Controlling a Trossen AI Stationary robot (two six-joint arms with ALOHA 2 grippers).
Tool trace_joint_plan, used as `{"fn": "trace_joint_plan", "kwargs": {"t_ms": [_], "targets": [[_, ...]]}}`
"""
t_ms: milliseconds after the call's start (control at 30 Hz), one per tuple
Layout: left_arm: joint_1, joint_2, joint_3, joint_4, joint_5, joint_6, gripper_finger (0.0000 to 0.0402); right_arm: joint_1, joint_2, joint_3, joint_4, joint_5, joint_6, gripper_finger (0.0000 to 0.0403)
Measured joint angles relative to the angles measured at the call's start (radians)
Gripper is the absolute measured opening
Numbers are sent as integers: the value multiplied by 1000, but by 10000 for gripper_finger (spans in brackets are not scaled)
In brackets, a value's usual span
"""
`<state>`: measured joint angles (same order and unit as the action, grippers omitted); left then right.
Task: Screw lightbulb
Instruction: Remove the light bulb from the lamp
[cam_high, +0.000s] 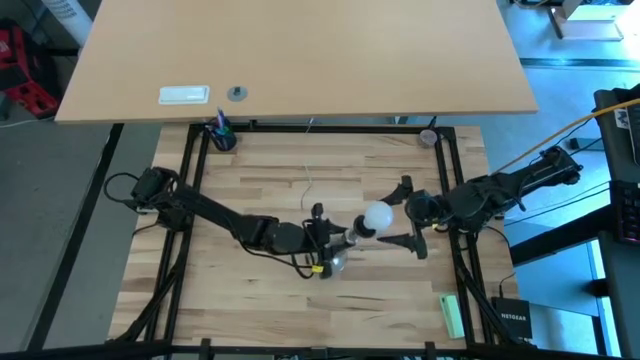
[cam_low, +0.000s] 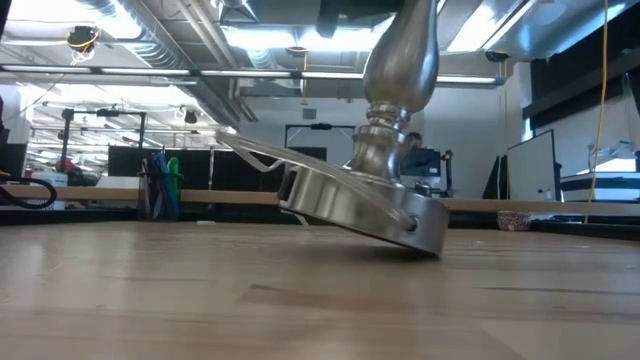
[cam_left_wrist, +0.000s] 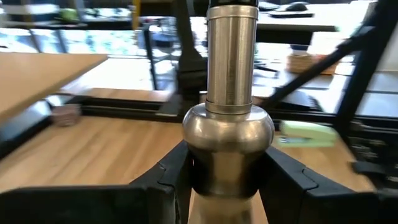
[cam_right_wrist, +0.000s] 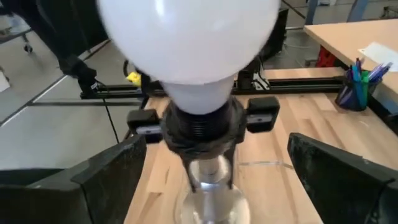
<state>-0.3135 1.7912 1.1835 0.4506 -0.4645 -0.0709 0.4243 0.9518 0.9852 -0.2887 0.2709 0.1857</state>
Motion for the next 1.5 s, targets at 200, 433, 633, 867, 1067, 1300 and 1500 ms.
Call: {"fn": "trace_joint_plan", "kwargs": {"t_ms": [200,433,633,867,1067,1300,1500], "targets": [[-10,0,-1,0,-166,5,126,56,7,0,74,253,3,394],[-7,0,-1,7,-178,-29,126,74,99,0,254,344,-110,394],[-7,0,-1,6,-178,-30,126,73,195,0,453,496,-215,394],[-9,0,-1,6,-190,-27,126,73,211,0,526,594,-250,342],[-16,0,-1,11,-193,-14,126,75,207,0,515,561,-265,193],[-31,0,-1,9,-174,13,126,75,202,0,481,475,-267,181],[-41,-2,-1,4,-64,14,126,74,191,0,468,291,-273,181]]}}
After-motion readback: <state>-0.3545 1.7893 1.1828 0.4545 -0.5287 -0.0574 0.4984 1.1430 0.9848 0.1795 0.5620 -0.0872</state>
